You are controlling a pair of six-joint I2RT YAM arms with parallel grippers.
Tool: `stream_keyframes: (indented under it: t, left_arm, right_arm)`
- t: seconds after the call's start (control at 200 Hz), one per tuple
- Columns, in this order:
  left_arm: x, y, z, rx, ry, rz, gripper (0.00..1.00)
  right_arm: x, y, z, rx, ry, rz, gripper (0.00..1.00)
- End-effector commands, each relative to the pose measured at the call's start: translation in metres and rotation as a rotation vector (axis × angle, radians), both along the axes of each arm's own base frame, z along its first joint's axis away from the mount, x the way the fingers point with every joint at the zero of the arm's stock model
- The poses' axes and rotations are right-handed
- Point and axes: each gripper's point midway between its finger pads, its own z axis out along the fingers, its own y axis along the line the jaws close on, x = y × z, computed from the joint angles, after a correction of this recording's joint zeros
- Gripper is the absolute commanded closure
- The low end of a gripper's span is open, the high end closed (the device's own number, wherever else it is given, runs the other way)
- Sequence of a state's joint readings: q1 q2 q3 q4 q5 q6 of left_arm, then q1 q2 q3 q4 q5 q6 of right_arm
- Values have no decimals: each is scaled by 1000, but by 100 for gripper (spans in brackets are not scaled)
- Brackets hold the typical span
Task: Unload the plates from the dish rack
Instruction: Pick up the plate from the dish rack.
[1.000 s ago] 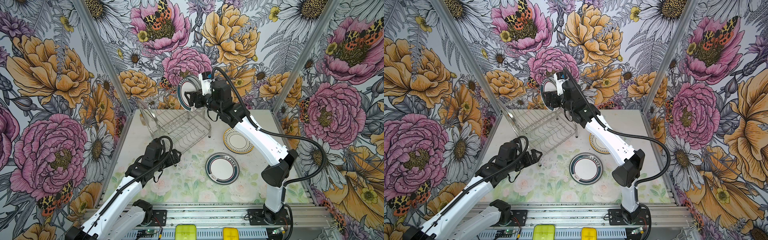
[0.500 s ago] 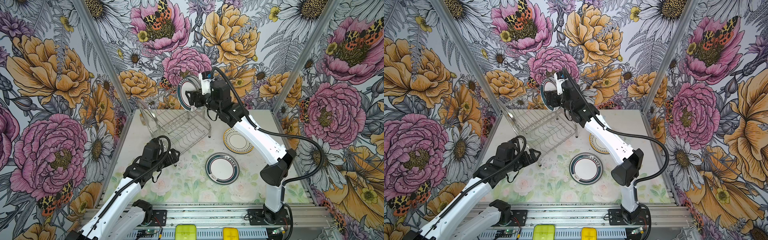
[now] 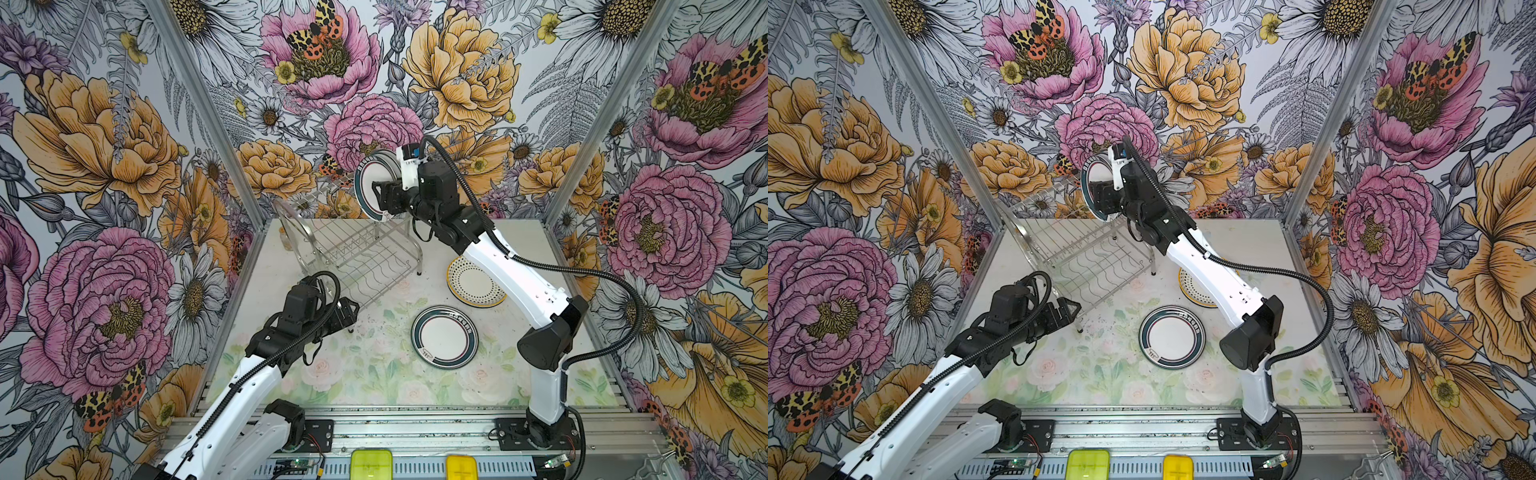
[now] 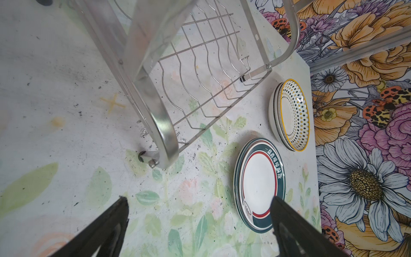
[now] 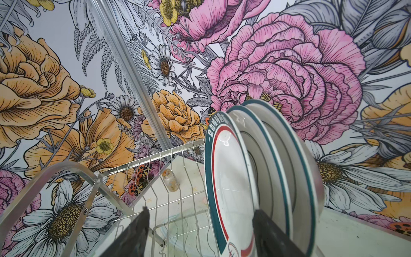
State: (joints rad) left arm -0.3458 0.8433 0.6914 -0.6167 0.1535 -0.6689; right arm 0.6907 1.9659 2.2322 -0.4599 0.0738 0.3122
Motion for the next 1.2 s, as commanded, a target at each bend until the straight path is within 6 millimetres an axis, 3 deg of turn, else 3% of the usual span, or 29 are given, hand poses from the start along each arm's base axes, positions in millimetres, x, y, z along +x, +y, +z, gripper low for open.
stream_keyframes:
  t: [0.0, 0.175, 0.545, 0.946, 1.196]
  left_arm:
    - [-2, 1, -1, 1, -8, -18, 1]
    - [-2, 3, -4, 5, -2, -13, 1]
    - [-2, 3, -3, 4, -7, -14, 1]
    - [-2, 4, -3, 4, -5, -12, 1]
    - [-1, 4, -2, 1, -6, -12, 1]
  right_arm:
    - [3, -5, 1, -31, -23, -29, 25]
    - [-1, -13, 9, -37, -42, -40, 25]
    - [7, -13, -8, -55, -15, -62, 27]
    - [19, -1, -12, -47, -18, -36, 46]
    - [28, 0, -21, -53, -8, -46, 50]
